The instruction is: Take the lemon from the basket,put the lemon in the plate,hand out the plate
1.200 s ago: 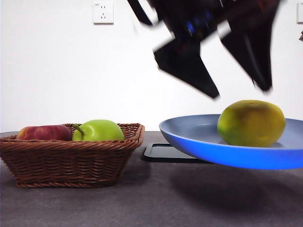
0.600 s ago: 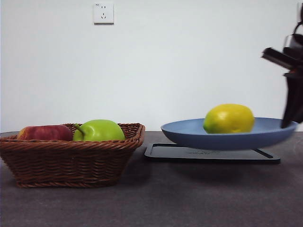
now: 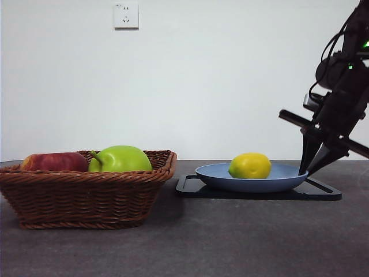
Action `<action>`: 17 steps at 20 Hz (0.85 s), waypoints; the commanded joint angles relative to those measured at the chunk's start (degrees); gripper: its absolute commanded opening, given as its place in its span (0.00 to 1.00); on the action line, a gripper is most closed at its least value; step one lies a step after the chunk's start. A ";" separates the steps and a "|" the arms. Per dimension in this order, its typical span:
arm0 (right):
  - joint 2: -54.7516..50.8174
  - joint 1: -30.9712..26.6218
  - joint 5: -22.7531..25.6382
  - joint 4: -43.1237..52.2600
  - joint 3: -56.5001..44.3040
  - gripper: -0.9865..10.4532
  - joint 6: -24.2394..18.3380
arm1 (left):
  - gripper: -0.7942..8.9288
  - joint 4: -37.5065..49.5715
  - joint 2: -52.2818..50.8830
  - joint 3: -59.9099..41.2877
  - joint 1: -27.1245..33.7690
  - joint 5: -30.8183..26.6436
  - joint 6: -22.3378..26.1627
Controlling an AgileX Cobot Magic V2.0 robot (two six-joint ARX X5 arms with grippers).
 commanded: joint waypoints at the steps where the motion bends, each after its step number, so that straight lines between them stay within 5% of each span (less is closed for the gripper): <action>1: 1.90 0.02 -0.48 1.62 1.46 0.09 0.31 | 0.50 0.70 0.50 0.94 -0.28 -0.31 0.66; 4: 2.12 0.04 -0.48 1.64 1.46 0.12 0.04 | 0.50 0.72 0.50 0.94 -0.28 -0.33 0.66; 9: 2.10 -0.11 -0.26 2.78 1.49 0.32 -0.98 | 0.50 1.66 0.50 0.94 -0.28 -0.35 0.70; 14: -0.24 -0.76 -0.44 0.39 1.51 0.32 -1.53 | 0.50 4.04 0.55 0.92 -0.24 -0.39 2.29; 17: -4.70 -1.09 -0.20 -4.55 1.51 0.30 -5.33 | 0.50 5.57 0.66 0.90 0.55 -0.46 4.79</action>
